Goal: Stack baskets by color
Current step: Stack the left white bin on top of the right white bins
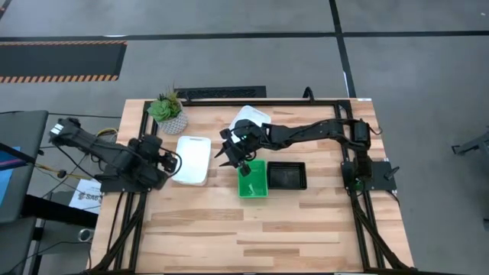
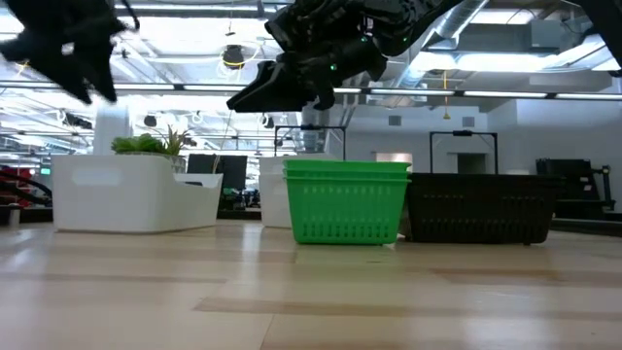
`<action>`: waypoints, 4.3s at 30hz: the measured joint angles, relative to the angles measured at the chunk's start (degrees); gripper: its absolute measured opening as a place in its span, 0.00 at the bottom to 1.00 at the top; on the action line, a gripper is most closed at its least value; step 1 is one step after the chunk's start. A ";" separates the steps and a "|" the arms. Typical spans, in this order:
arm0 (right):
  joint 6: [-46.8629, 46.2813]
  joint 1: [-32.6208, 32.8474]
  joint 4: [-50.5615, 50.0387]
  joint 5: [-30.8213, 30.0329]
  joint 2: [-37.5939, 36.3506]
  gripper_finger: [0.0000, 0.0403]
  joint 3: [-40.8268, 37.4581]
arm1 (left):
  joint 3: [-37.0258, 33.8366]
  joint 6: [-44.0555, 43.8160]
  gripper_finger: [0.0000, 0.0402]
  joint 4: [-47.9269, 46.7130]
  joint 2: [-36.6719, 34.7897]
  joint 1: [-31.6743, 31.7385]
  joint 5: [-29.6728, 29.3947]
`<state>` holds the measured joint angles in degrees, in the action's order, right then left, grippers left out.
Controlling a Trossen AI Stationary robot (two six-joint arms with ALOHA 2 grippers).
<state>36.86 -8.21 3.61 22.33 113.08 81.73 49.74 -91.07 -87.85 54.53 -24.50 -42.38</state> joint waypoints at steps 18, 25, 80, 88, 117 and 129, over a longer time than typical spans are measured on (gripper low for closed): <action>-4.08 0.26 -2.49 0.07 0.02 0.45 -0.04 | -5.79 12.03 0.39 10.43 18.95 22.12 4.93; -4.66 0.31 -3.67 0.09 0.04 0.44 -0.04 | -6.09 28.13 0.29 25.46 22.37 28.24 9.26; 11.65 5.73 -13.86 -12.46 7.67 0.01 -0.04 | -2.95 53.21 0.18 47.28 20.08 30.65 20.24; 11.78 6.08 -15.28 -12.57 7.74 0.01 5.80 | 7.50 52.94 0.18 37.00 12.84 27.74 19.41; 20.49 -17.18 -42.48 -14.30 -16.22 0.00 4.89 | 14.53 53.30 0.18 34.48 -5.80 19.31 6.81; 29.47 -15.97 -39.50 -10.34 -16.43 0.00 -4.56 | 14.53 54.58 0.18 34.49 -5.80 19.33 4.01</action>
<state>66.33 -24.18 -35.89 11.98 96.65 77.18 64.27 -36.49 -53.36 48.73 -5.17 -38.37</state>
